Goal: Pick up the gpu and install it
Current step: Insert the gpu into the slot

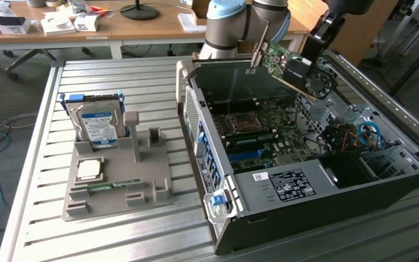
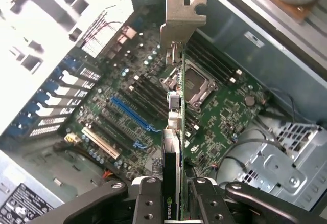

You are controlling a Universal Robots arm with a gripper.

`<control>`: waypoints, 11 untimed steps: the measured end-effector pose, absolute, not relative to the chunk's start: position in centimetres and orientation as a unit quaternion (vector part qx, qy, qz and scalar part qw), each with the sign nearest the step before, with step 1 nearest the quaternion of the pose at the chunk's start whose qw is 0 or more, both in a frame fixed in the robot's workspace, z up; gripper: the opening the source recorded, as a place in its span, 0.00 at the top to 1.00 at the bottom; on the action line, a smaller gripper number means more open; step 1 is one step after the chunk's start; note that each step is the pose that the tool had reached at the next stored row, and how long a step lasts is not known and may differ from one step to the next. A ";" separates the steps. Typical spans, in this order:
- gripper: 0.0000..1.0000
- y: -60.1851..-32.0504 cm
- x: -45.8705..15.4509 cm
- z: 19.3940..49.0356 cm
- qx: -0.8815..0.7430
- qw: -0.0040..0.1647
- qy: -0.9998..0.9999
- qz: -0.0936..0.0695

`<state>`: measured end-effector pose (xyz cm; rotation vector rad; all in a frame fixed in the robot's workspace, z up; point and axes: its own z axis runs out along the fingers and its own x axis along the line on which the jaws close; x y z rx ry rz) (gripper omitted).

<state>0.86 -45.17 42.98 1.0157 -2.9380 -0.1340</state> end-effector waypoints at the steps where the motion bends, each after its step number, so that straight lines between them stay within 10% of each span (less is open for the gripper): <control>1: 0.74 -45.2 0.9 43.0 0.333 0.015 -0.942 -0.043; 11: 0.74 -45.2 0.9 42.9 0.402 0.018 -0.914 -0.042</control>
